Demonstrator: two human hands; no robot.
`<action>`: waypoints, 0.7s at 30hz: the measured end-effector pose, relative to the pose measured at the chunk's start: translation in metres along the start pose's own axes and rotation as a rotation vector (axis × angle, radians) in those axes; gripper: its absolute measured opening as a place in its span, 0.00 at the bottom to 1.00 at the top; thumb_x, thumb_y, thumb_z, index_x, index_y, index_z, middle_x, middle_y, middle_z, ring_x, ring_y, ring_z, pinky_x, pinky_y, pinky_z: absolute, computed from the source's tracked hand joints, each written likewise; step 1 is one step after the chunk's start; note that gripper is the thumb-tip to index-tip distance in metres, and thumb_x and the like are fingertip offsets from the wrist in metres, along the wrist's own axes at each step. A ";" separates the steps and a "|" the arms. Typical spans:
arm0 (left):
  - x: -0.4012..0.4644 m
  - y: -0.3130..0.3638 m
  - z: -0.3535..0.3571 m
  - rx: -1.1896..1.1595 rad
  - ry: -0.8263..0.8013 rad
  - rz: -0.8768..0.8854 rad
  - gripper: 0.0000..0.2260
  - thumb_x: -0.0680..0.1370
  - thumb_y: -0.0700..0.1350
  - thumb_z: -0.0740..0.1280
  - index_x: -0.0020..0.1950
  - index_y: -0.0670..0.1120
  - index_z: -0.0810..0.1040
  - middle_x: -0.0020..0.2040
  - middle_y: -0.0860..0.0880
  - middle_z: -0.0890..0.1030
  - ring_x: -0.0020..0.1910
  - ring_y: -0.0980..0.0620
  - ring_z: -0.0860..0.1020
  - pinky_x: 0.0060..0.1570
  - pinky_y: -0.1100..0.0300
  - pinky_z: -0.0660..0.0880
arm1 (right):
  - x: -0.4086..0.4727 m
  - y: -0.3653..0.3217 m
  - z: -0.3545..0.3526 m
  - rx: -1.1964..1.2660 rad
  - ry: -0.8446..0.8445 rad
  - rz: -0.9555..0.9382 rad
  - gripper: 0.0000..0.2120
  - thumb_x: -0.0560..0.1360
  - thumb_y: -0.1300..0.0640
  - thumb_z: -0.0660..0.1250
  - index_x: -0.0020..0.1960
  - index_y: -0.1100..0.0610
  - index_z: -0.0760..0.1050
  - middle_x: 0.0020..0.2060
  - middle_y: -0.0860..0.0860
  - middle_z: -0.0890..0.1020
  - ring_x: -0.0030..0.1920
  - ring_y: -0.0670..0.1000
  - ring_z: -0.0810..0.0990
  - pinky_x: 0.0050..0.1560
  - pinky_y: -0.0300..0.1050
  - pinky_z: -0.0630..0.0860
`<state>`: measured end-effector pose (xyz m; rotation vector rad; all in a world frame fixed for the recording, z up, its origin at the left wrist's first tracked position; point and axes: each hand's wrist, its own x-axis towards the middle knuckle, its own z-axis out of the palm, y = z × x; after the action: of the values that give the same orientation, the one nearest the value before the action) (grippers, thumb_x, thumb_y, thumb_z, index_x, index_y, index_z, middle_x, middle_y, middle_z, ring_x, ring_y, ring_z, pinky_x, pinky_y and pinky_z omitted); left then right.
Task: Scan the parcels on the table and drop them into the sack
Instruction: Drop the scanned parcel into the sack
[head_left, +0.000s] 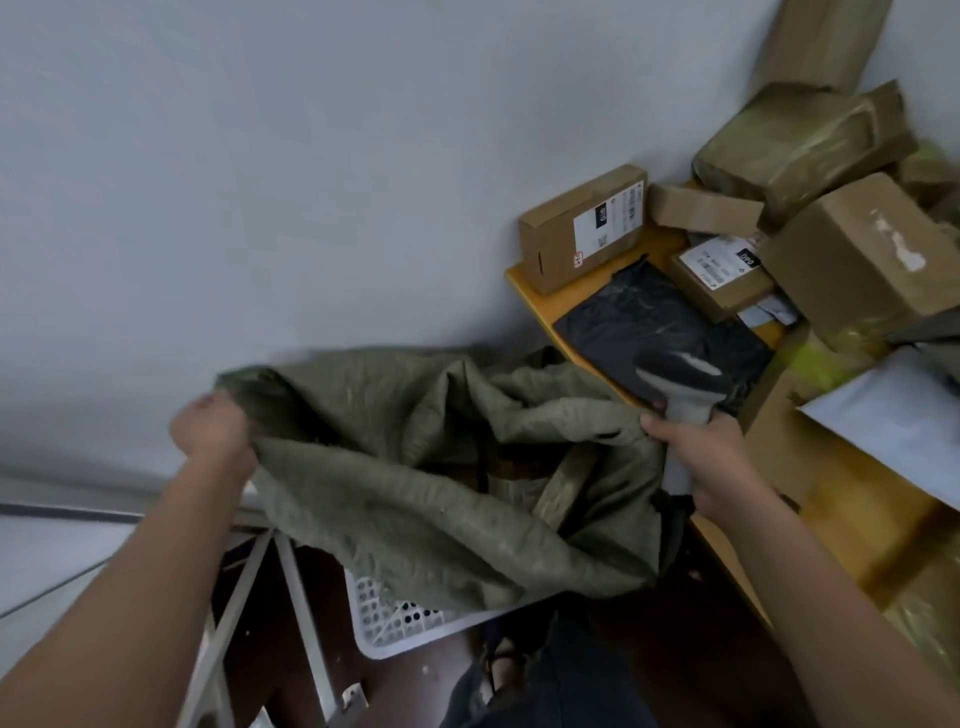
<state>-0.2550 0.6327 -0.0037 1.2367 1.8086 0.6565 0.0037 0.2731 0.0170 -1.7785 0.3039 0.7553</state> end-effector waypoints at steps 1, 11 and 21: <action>0.004 0.016 0.002 -0.070 0.068 0.090 0.10 0.81 0.44 0.58 0.41 0.49 0.72 0.46 0.45 0.72 0.46 0.50 0.70 0.48 0.55 0.68 | 0.000 -0.002 -0.002 0.052 -0.017 -0.018 0.07 0.74 0.64 0.73 0.50 0.58 0.78 0.45 0.54 0.83 0.45 0.54 0.82 0.44 0.50 0.79; -0.061 -0.062 0.055 0.769 -0.128 0.274 0.32 0.73 0.43 0.71 0.71 0.35 0.60 0.67 0.32 0.64 0.65 0.32 0.66 0.63 0.41 0.66 | 0.016 0.032 0.021 -0.129 0.021 0.083 0.10 0.74 0.60 0.73 0.52 0.61 0.76 0.48 0.56 0.81 0.50 0.58 0.80 0.58 0.55 0.77; -0.083 -0.132 0.094 1.157 -0.369 1.093 0.23 0.69 0.41 0.74 0.64 0.46 0.77 0.77 0.38 0.57 0.74 0.33 0.54 0.71 0.35 0.48 | 0.027 0.047 0.025 -0.250 0.045 0.006 0.10 0.75 0.61 0.72 0.54 0.60 0.76 0.48 0.56 0.82 0.50 0.57 0.81 0.56 0.54 0.78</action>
<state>-0.2253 0.5027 -0.1278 2.9292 0.9904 -0.2222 -0.0103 0.2846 -0.0404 -2.0334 0.2532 0.7848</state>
